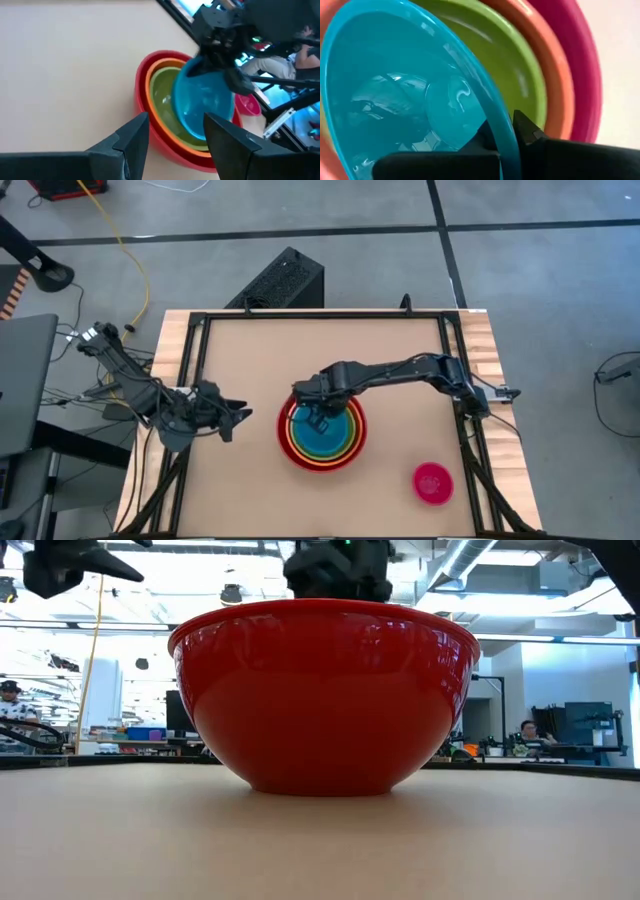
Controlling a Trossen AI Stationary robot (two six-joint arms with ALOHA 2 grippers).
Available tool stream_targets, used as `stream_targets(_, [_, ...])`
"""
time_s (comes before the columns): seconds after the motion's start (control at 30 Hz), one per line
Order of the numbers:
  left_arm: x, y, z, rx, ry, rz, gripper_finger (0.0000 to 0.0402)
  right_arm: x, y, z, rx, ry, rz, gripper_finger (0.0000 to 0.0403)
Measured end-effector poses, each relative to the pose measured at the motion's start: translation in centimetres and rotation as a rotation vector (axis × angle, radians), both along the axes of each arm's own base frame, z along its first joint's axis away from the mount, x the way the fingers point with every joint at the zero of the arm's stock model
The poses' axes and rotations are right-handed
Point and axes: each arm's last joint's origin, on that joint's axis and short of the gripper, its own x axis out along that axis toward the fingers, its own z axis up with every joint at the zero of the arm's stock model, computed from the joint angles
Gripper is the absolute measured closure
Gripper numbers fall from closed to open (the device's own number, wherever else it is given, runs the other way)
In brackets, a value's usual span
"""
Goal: Nest bowls inside each other
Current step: Stack the blue bowl on top of the green bowl
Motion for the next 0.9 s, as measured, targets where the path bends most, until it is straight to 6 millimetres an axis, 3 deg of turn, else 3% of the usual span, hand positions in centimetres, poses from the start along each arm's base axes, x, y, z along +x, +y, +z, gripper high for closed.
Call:
stream_targets(0.53, [0.0, -0.2, -0.4, -0.028, -0.012, 0.003, 0.0226, 0.4, -0.7, -4.0, 0.072, -0.007, 0.008, 0.0388])
stream_targets(0.9, [0.0, -0.2, -0.4, -0.034, -0.014, 0.006, 0.0226, 0.5, -0.6, -4.1, 0.030, -0.023, -0.034, 0.0327])
